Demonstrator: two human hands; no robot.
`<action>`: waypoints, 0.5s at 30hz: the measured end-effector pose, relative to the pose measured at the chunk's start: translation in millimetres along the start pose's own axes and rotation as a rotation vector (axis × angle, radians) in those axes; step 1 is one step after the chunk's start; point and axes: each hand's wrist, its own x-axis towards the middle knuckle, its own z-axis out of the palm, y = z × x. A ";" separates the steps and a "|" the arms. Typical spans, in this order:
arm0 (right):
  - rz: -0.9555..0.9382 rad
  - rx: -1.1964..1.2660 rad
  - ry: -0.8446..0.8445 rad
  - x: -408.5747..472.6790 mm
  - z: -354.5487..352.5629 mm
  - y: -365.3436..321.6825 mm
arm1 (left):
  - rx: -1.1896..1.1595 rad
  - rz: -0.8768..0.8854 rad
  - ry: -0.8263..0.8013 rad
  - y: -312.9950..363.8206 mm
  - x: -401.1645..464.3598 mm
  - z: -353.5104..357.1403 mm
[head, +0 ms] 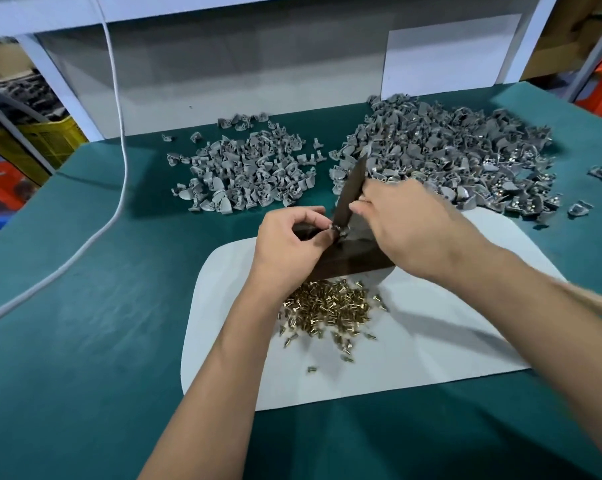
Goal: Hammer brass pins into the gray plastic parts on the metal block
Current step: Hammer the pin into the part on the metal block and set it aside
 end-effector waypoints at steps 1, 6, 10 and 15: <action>0.015 -0.026 -0.007 3.0 -5.4 3.4 | 0.002 -0.001 0.005 0.9 -1.0 -0.2; -0.025 0.067 0.306 5.3 -13.1 6.7 | 0.009 -0.005 0.006 -0.5 0.7 -0.5; -0.032 -0.061 0.053 3.1 0.2 0.8 | 0.003 0.005 0.006 -0.5 -0.6 0.6; -0.011 -0.001 0.115 5.3 -5.4 13.1 | -0.032 0.007 0.002 -2.4 -0.8 -1.2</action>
